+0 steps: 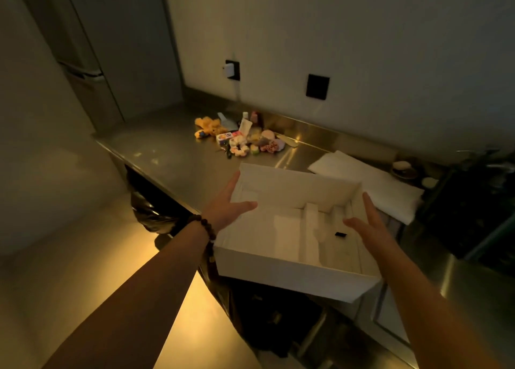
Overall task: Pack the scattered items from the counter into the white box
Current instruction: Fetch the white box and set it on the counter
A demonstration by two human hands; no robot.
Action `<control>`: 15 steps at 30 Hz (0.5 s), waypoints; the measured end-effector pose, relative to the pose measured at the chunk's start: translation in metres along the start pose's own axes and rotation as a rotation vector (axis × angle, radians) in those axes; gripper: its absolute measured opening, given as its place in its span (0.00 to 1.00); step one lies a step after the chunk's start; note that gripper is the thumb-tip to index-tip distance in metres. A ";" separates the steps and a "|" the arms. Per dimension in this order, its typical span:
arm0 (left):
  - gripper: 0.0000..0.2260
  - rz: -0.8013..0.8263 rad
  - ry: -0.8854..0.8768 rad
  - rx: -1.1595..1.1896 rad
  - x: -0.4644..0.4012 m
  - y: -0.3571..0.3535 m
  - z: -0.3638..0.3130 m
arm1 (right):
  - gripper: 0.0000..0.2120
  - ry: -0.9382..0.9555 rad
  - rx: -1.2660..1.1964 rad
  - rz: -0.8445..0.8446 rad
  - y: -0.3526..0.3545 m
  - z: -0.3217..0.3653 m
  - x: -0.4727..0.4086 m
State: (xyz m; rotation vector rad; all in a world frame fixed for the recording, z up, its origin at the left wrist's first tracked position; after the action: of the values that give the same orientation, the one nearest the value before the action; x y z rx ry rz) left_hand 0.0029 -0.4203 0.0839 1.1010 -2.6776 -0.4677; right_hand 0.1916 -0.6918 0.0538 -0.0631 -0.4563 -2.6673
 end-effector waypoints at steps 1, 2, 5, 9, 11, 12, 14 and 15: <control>0.40 0.018 0.010 -0.002 -0.014 0.005 0.003 | 0.38 -0.019 -0.006 -0.001 -0.010 0.002 -0.008; 0.40 0.036 0.014 -0.001 -0.029 0.008 0.005 | 0.38 -0.033 -0.007 -0.009 -0.020 0.003 -0.016; 0.41 0.074 0.022 -0.008 -0.076 0.015 0.015 | 0.38 -0.018 -0.017 -0.039 -0.046 0.011 -0.044; 0.41 0.128 0.035 0.024 -0.146 0.016 0.028 | 0.38 0.029 -0.013 -0.124 -0.074 0.018 -0.095; 0.41 0.157 0.033 0.050 -0.183 0.013 0.027 | 0.37 0.027 -0.027 -0.157 -0.083 0.021 -0.124; 0.41 0.173 0.032 0.044 -0.202 0.010 0.025 | 0.37 0.020 -0.026 -0.175 -0.086 0.023 -0.139; 0.41 0.207 0.040 0.022 -0.235 0.004 0.022 | 0.37 -0.006 -0.020 -0.218 -0.090 0.024 -0.161; 0.41 0.222 0.041 0.021 -0.249 0.001 0.020 | 0.37 -0.016 -0.013 -0.238 -0.091 0.026 -0.171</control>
State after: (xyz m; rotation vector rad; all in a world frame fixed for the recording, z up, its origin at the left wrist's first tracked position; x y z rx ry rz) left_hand 0.1701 -0.2379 0.0479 0.7949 -2.7309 -0.3735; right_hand 0.3068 -0.5360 0.0306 -0.0365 -0.4780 -2.9055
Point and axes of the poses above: each hand's wrist, its own x-axis away from the middle knuckle, its own y-axis out of the back of the hand, z = x × y, the point moved 10 cm from there along -x, towards the middle knuckle, and after that the axes turned 8 degrees about -z, right-handed, at the moved point
